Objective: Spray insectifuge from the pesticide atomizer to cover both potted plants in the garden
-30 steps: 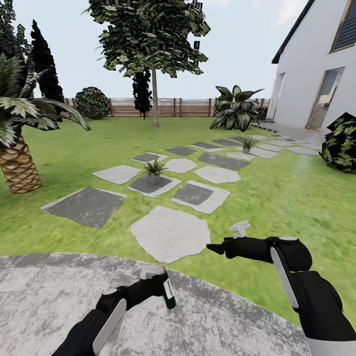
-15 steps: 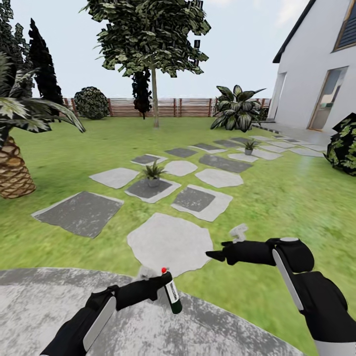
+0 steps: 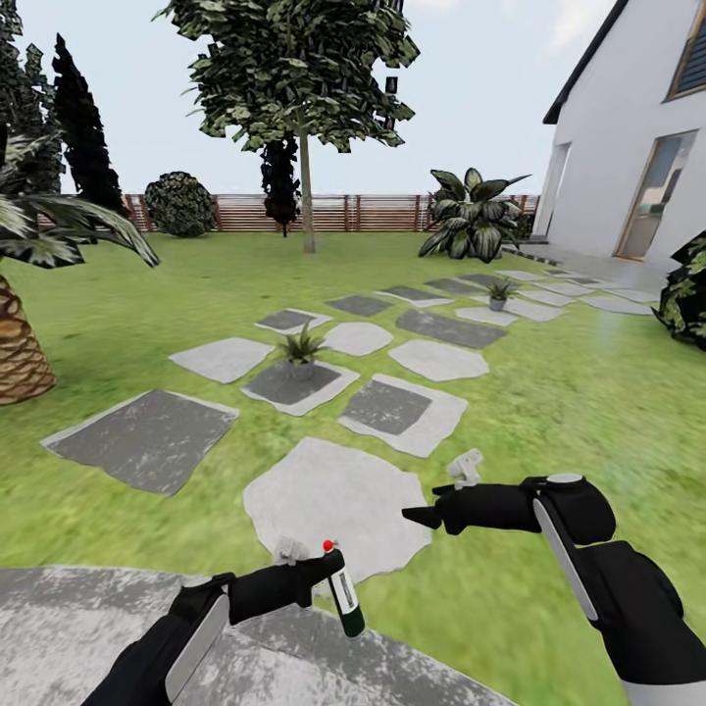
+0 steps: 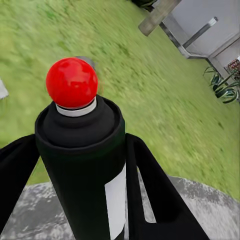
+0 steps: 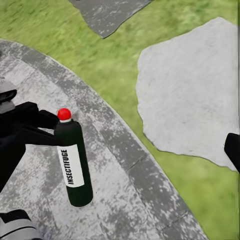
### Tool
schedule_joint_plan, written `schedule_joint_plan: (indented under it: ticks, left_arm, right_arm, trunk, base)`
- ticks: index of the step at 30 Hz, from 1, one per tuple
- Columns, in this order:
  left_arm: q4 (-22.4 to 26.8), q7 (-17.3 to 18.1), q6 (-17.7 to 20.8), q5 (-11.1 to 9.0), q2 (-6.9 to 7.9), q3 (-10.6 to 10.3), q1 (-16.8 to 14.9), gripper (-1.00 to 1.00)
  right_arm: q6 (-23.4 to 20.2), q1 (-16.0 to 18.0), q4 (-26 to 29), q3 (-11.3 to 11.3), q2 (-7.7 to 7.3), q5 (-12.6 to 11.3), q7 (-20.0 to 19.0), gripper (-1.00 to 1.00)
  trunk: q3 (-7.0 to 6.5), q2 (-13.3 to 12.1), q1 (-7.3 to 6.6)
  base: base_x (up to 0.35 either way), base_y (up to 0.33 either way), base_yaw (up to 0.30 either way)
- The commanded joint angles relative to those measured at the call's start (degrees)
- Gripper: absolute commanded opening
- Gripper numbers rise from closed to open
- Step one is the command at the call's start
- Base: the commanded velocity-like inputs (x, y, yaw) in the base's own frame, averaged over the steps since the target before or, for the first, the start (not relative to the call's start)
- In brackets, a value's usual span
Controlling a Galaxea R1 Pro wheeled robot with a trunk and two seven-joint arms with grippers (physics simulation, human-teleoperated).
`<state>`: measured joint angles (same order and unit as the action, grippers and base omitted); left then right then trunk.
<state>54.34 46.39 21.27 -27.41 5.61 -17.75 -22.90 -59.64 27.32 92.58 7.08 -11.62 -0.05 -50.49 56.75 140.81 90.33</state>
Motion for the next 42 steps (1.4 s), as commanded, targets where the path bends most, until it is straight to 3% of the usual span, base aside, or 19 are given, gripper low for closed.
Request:
schedule_joint_plan:
  ticks: [1, 8, 22, 30, 42]
  left_arm:
    - [0.0, -0.1, 0.5, -0.6, 0.05, -0.1, 0.0, -1.00]
    - [-0.1, -0.2, 0.3, -0.5, -0.23, -0.2, 0.0, -1.00]
    - [-0.1, -0.6, 0.3, -0.5, -0.68, 0.1, 0.0, -1.00]
    - [-0.7, -5.1, 0.3, -0.6, -0.86, -0.2, 0.0, -1.00]
    - [-0.7, -5.8, 0.2, -0.6, -1.15, -0.4, 0.0, -1.00]
  right_arm:
    - [-0.4, 0.0, 0.0, 0.0, -0.04, 0.0, -0.1, 1.00]
    - [3.1, -0.1, 0.1, -0.3, 0.01, 0.0, -0.1, 1.00]
    - [4.2, -0.3, 0.1, -0.1, 0.10, 0.0, -0.1, 1.00]
    - [7.0, -0.3, 0.1, -0.2, 0.49, 0.1, 0.3, 1.00]
    - [6.7, -0.3, 0.1, 0.0, 0.44, 0.0, 0.0, 1.00]
  trunk:
    - [0.06, 0.0, 0.02]
    - [0.06, 0.0, 0.02]
    - [0.06, 0.0, 0.02]
    - [0.06, 0.0, 0.02]
    - [0.06, 0.0, 0.02]
  base:
    - [0.340, 0.000, 0.000]
    - [0.341, 0.000, 0.000]
    - [0.335, 0.096, 0.000]
    - [0.299, 0.208, 0.000]
    - [0.288, 0.209, 0.000]
